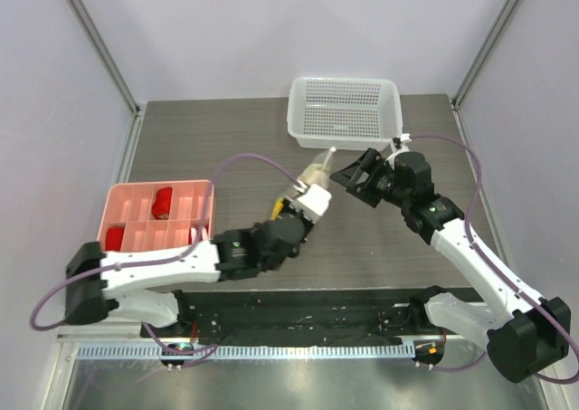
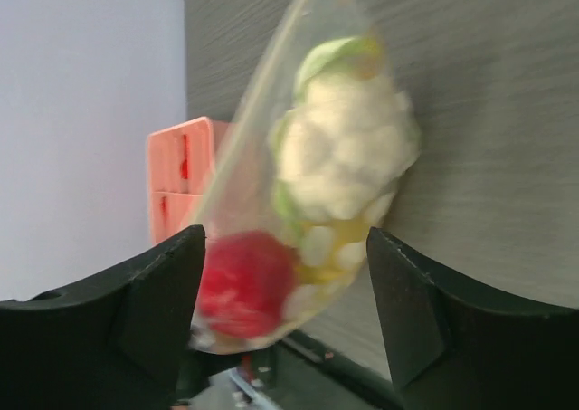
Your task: Open the zip-top bag and remove the fake food
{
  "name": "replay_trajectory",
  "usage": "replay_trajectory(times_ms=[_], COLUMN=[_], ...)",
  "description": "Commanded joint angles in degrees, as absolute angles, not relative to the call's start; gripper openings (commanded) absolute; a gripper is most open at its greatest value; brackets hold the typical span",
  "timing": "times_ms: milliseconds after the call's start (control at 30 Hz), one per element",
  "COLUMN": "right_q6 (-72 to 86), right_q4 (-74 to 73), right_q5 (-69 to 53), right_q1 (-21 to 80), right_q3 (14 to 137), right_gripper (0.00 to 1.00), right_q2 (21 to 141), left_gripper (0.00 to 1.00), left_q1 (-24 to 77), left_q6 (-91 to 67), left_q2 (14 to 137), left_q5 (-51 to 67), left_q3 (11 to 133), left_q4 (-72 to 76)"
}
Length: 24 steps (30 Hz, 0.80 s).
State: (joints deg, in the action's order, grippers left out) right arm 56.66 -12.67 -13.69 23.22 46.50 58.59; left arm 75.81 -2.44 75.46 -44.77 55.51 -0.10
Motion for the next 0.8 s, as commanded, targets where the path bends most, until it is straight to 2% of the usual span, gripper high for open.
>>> replay_trajectory(times_ms=[0, 100, 167, 200, 267, 300, 333, 467, 600, 767], right_q6=[33.0, 24.2, 19.6, 17.8, 21.2, 24.4, 28.4, 29.8, 30.8, 31.1], right_q4=[-17.7, -15.3, -8.9, 2.2, 14.3, 25.2, 29.3, 38.0, 49.7, 55.4], right_q5=[-14.7, -14.7, -19.6, -23.3, -31.2, -32.8, -34.0, -44.6, -51.9, -51.7], right_q1=[19.7, 19.5, 18.8, 18.3, 14.1, 12.9, 12.2, 12.7, 12.7, 12.5], right_q3=[50.4, 48.8, 45.8, 40.6, 35.8, 32.6, 31.9, 32.1, 28.5, 24.9], right_gripper=[0.87, 1.0, 1.0, 1.0, 1.0, 1.0, 1.0, 1.0, 1.0, 1.0], right_q2=[54.9, 52.3, 50.5, 49.5, 47.8, 48.7, 49.7, 58.5, 61.2, 62.8], left_gripper=[0.0, 0.0, 0.0, 0.0, 0.0, 0.0, 0.0, 0.0, 0.0, 0.0], left_q1=[69.5, 64.9, 60.0, 58.5, 54.5, 53.8, 53.5, 52.8, 51.7, 50.2], left_q6=[-9.8, -11.2, -11.9, -12.4, -13.1, -13.2, -13.2, -13.6, -13.9, -14.4], left_q2=[65.0, 59.6, 55.8, 54.8, 52.7, 52.6, 52.6, 53.7, 52.9, 54.9], left_q5=[-26.8, -14.5, -8.4, -4.3, -0.4, 1.9, 2.5, 6.9, 11.8, 15.6], left_q3=[54.6, 54.2, 53.2, 52.8, 52.2, 52.5, 53.8, 56.3, 57.1, 61.3], left_q4=[-9.9, -13.7, -14.1, -13.8, -13.5, -13.6, -15.3, -19.1, -18.7, -21.1])
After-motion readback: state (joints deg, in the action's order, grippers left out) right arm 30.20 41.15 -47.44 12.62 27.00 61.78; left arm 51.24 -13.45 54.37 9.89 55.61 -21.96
